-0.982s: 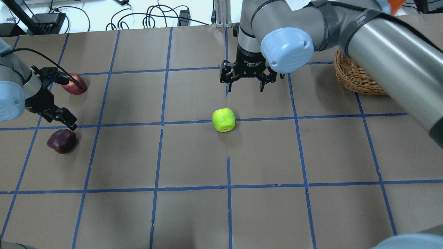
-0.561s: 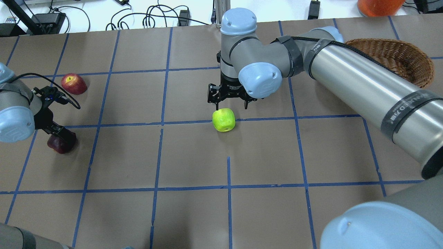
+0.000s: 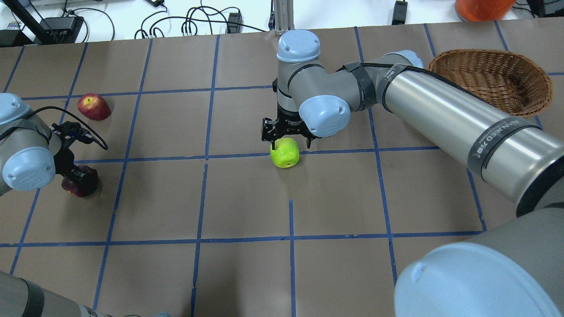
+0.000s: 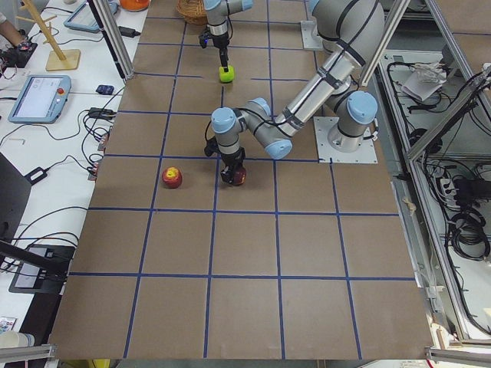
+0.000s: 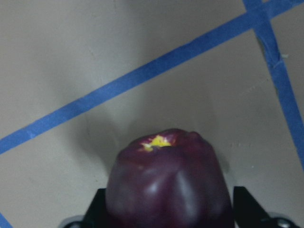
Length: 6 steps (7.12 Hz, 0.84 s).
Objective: Put all apples into basket
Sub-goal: 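Carry the purple apple to center with left while right lifts green apple to basket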
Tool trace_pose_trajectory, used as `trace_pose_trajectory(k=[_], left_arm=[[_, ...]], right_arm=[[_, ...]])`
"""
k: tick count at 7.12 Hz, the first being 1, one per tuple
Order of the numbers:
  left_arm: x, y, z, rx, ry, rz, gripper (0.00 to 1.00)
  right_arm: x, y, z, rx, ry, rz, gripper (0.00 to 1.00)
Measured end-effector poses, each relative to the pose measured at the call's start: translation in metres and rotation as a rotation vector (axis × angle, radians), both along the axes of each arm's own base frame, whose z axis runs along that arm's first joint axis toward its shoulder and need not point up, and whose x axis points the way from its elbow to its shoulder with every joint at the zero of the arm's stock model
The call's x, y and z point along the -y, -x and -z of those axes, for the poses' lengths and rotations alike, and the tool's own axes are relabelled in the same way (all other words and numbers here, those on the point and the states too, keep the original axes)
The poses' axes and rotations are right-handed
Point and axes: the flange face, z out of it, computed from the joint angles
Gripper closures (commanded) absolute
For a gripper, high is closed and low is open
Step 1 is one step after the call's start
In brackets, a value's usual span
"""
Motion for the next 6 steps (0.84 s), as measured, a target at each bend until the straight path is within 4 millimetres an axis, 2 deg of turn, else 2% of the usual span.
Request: trace_pose_trajectory(k=[1,2,3,4,5,6], left_arm=[[0.004,0.008,-0.01,0.002,0.009,-0.029,1.0],[0.015,0.027,-0.026,-0.005,0.001,-0.084,1.0],[0.033,0.064,-0.051,-0.013,-0.026,-0.156,1.0],[0.051,0.11,-0.075,-0.023,-0.045,-0.234,1.0],[0.062,0.156,-0.088,-0.049,-0.051,-0.323,1.0],[0.069,0.201,-0.091,-0.072,-0.051,-0.421,1.0]], right_arm=[[0.0,-0.001,0.002,0.009,-0.002,-0.002,0.0],[0.003,-0.003,0.007,0.015,0.006,-0.003,0.0],[0.007,-0.005,0.016,0.019,0.018,-0.001,0.01],[0.01,-0.005,0.024,0.021,0.025,0.001,0.54],[0.01,-0.006,0.027,0.021,0.027,0.002,0.98],[0.011,-0.005,0.026,0.019,0.031,0.002,1.0]])
